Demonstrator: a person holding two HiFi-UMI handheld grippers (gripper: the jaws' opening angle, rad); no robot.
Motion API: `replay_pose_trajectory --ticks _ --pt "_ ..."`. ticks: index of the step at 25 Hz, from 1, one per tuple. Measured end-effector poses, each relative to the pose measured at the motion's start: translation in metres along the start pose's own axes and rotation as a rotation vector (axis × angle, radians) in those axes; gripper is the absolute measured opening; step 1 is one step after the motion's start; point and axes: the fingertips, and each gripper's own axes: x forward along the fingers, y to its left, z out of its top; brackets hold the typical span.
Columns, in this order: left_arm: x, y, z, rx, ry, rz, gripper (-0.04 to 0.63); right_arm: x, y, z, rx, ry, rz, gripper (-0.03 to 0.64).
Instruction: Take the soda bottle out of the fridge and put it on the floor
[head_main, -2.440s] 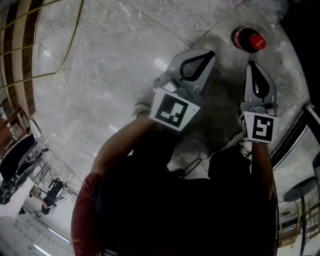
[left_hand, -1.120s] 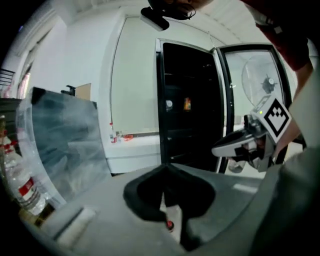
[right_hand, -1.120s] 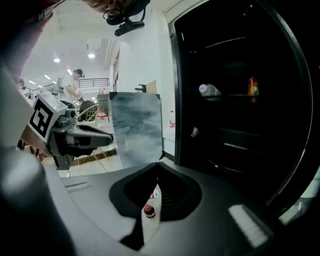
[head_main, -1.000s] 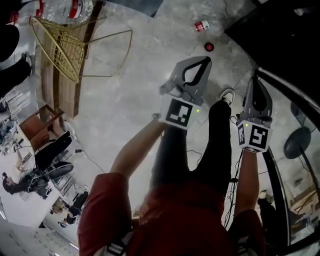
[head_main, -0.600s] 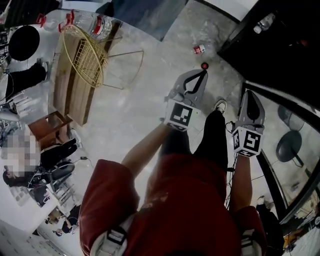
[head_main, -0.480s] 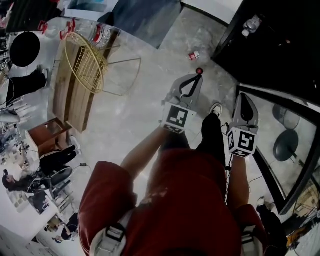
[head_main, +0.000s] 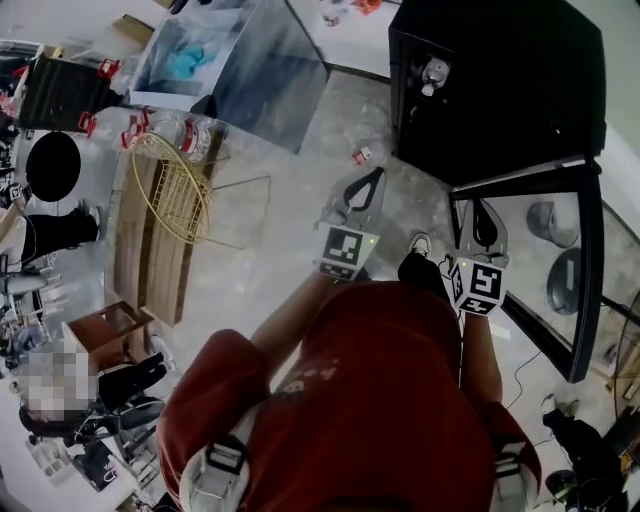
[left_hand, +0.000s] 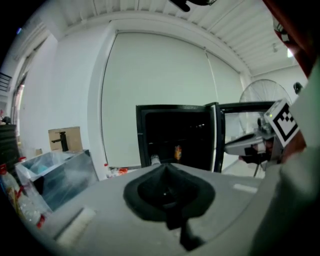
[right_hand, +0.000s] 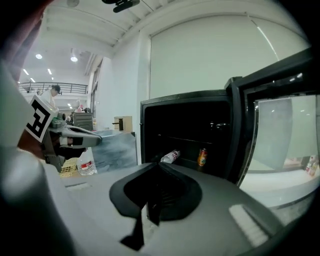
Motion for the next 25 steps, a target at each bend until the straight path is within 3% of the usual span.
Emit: replay_pose_trajectory --ticks 8,25 --pt "0.004 0.000 0.022 0.043 -0.028 -0.029 0.000 -0.020 -0.023 0.013 0.028 -0.032 -0.091 0.002" --pt "0.000 -0.005 0.027 0.045 -0.039 -0.057 0.000 -0.025 -0.027 0.022 0.027 -0.055 -0.125 0.002"
